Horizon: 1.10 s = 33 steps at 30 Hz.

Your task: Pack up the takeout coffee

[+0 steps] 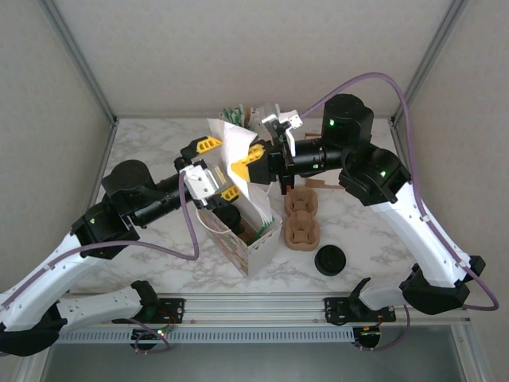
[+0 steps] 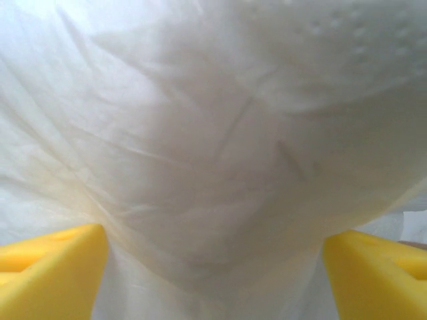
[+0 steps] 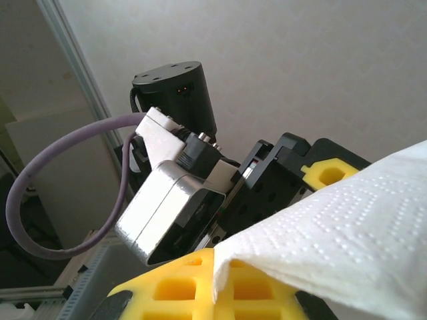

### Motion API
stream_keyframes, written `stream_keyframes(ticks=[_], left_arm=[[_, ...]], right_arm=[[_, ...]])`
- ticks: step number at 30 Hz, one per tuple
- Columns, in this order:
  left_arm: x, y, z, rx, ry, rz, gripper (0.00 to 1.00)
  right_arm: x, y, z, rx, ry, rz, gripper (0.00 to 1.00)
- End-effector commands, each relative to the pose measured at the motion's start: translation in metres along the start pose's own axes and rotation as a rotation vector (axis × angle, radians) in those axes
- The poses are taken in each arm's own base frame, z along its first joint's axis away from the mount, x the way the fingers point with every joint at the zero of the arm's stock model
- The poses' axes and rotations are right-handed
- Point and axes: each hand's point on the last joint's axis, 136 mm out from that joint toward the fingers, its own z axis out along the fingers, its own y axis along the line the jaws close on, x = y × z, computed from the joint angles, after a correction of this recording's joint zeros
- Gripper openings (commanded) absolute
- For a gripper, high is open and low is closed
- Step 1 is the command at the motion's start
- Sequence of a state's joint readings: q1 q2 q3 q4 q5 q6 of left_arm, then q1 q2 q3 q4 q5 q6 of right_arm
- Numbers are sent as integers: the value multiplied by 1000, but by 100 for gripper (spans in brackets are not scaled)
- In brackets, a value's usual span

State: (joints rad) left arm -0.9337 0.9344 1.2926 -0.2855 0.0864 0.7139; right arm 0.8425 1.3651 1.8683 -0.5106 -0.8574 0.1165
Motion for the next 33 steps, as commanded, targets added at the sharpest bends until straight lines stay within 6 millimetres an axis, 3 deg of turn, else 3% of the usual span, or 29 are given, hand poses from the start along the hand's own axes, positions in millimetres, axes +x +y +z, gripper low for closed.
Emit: stream_keyframes(ticks=[1,8,13,18,22,27,33], left_arm=[[-14,-2,-3,9,-67,16,78],[-16,-5,-2,24,-72,18,64],[-21,-5,-3,34,-89,4,49],[-22,-4,-8,38,-76,-15,34],[-17,-3,-12,32,-49,-29,16],[-7,0,-15,6,0,-57,6],[8,-3,-22,15,86,-155,3]], right_arm=[[-15,9,-1,-13,-44,-13,0],[-18,12,-3,-17,-60,-6,0],[-14,9,-4,2,-63,6,0],[-2,0,-8,73,-63,13,0],[6,-7,-13,126,-74,25,0],[19,-12,-15,162,-61,63,1],[40,-29,-22,274,-26,114,53]])
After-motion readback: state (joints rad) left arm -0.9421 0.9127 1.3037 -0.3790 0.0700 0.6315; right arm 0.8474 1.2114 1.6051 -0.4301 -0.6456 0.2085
